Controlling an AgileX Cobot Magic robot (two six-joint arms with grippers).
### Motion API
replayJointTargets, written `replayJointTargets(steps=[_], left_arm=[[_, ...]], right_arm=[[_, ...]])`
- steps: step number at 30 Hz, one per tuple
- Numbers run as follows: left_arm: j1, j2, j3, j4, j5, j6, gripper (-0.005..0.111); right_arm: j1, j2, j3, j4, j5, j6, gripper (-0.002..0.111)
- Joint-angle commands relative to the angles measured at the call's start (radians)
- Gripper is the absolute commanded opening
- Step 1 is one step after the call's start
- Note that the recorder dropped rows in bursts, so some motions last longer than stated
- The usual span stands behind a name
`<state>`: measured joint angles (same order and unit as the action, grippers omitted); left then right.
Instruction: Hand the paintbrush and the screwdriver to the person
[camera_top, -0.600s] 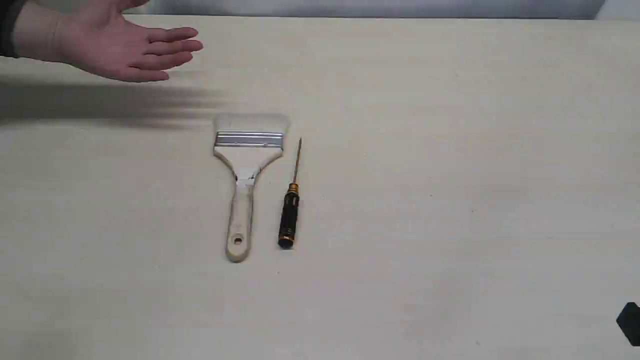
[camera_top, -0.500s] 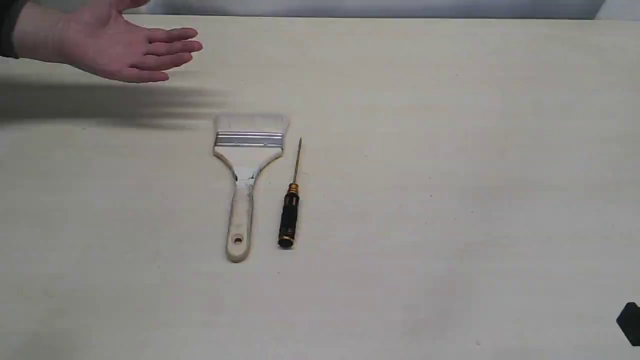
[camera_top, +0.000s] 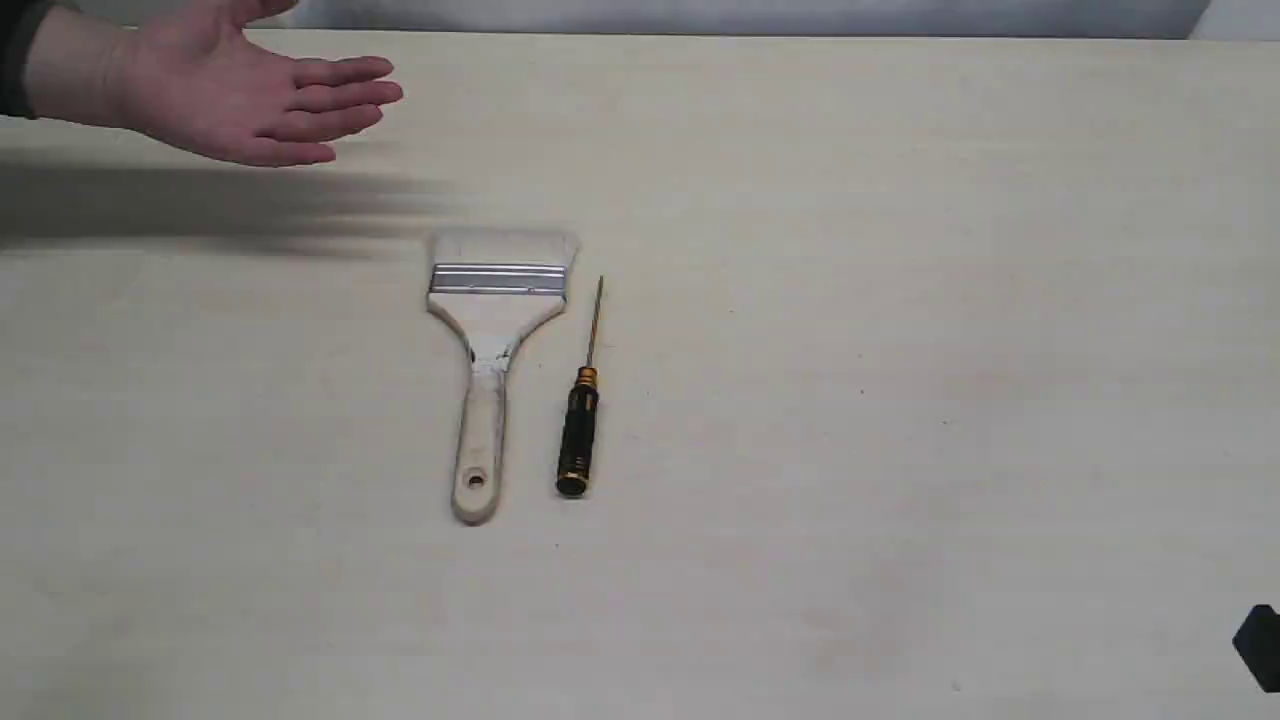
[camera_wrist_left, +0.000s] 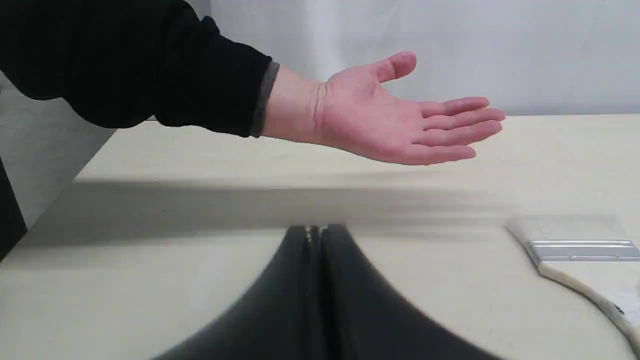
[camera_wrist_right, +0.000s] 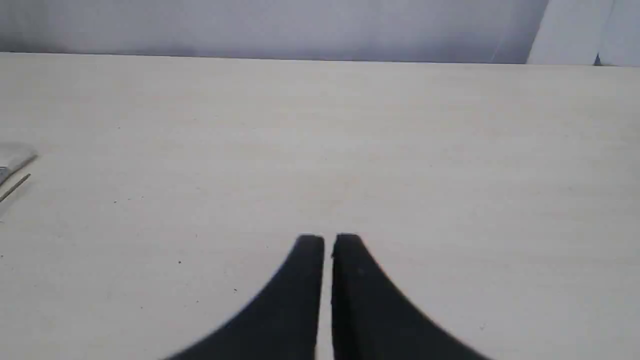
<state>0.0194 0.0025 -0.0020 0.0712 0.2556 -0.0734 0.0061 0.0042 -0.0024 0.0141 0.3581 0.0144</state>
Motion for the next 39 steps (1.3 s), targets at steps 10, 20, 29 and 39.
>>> replayJointTargets(steps=[10, 20, 29, 39], left_arm=[[-0.008, -0.002, 0.002, 0.000, -0.006, -0.002, 0.000], [-0.008, -0.002, 0.002, 0.000, -0.006, -0.002, 0.000], [-0.008, -0.002, 0.002, -0.003, -0.006, -0.002, 0.000], [-0.008, -0.002, 0.002, -0.003, -0.006, -0.002, 0.000]], right_arm=[[-0.004, -0.004, 0.002, 0.004, -0.014, 0.002, 0.005], [-0.004, -0.004, 0.002, 0.004, -0.014, 0.002, 0.005], [-0.004, -0.004, 0.002, 0.004, -0.014, 0.002, 0.005], [-0.004, -0.004, 0.002, 0.000, -0.145, -0.001, 0.005]])
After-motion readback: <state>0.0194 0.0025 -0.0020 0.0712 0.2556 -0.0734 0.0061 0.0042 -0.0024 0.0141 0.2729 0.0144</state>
